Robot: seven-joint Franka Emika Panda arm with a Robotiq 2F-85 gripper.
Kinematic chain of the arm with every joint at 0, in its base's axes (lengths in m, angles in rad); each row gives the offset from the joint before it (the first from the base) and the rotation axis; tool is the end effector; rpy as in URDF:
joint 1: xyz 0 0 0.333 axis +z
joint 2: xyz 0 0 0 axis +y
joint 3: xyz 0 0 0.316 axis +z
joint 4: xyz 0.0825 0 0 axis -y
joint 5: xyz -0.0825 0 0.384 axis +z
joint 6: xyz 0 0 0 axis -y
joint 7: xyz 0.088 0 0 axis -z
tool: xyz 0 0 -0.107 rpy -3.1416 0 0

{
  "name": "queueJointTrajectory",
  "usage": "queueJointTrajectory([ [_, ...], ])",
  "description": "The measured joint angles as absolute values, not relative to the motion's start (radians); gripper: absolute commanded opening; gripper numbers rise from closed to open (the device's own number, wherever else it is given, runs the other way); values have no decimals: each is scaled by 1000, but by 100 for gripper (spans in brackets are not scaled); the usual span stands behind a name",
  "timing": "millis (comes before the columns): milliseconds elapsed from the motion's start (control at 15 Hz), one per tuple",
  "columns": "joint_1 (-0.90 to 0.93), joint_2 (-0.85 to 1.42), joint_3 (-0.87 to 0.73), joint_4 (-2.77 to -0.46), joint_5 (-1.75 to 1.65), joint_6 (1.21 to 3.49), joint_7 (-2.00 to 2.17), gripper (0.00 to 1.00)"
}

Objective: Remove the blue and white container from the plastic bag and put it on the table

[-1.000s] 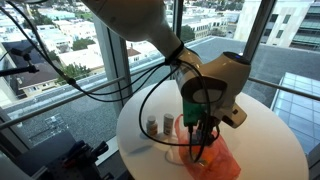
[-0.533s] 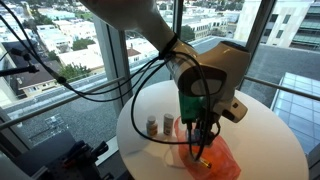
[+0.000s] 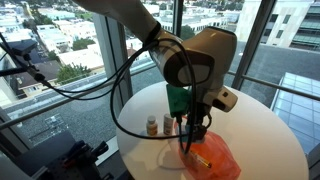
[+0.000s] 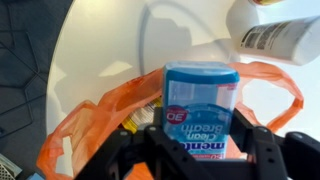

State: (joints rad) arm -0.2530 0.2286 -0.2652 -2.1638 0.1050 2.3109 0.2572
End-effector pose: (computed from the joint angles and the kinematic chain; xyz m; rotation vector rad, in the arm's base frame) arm 0.4822 -0.2715 0.2876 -2.8416 1.2769 0.1074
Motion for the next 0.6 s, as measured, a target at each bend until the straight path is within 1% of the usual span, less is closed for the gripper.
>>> queueJointTrajectory([
  [67,-248,206,-265,-2184,97,2309,257,40],
  [133,-244,183,-265,-2203,89,2307,257,65],
  [333,-243,175,-265,-2211,89,2307,257,65],
  [400,-243,180,-265,-2211,89,2308,257,40],
  [600,-242,188,-264,-2212,89,2309,257,40],
])
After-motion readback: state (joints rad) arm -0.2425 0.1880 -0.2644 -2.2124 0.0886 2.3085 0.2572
